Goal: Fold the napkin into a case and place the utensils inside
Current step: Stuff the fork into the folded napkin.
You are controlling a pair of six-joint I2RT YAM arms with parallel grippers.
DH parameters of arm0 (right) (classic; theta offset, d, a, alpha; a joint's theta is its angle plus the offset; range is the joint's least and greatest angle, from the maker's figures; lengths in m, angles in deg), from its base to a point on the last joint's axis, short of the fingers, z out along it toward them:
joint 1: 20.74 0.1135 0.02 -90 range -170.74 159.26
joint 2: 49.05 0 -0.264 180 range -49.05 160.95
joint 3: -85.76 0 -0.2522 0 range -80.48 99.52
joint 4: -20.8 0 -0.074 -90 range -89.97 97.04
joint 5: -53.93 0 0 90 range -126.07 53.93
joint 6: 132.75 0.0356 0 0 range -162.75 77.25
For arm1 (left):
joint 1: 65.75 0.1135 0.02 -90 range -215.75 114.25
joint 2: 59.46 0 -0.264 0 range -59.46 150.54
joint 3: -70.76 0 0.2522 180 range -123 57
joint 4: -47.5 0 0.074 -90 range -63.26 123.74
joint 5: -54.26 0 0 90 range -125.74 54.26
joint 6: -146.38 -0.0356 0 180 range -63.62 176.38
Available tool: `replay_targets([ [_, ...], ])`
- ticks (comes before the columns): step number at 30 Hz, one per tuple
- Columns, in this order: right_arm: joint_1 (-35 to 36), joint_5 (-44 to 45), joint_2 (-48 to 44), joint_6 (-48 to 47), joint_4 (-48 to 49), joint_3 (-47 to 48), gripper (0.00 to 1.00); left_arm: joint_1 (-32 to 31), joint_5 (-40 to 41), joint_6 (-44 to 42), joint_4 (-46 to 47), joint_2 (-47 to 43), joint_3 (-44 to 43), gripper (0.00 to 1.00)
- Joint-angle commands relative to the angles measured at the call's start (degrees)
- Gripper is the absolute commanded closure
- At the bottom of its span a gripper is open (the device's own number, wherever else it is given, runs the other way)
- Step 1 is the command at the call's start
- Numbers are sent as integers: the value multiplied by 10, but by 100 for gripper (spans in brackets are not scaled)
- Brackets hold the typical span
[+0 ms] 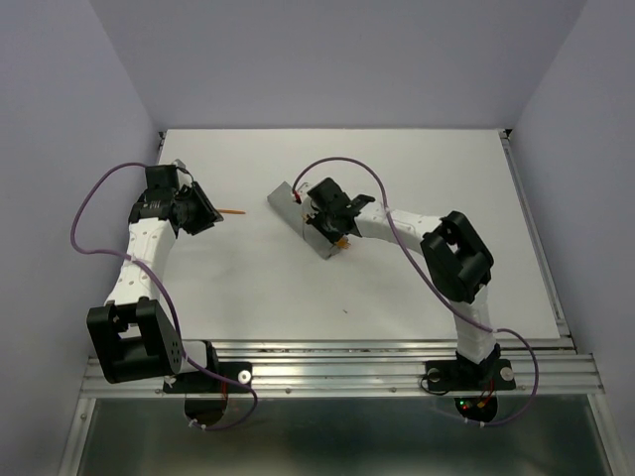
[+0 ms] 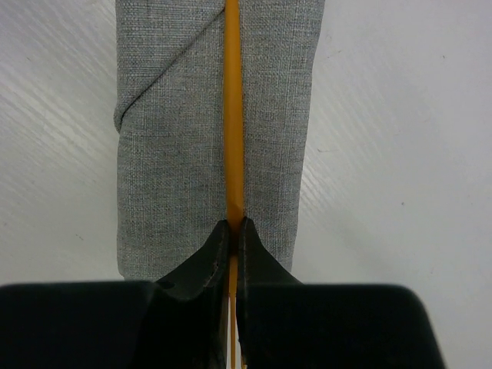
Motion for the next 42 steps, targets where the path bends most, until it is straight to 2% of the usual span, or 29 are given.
replay_targets([
  [1,-14,-4,-6,1,-2,23,99,3,2,-10,7,-4,-1,58],
  [13,-24,-10,-17,18,6,14,99,3,-1,-7,11,0,1,58],
  [22,-24,-5,10,18,1,54,99,3,-1,-7,8,-2,-2,58],
  [29,-24,-8,57,26,-24,129,99,3,-3,-8,7,-2,-1,58],
  [42,-24,-8,92,42,-24,159,99,3,2,-14,4,-5,2,58],
])
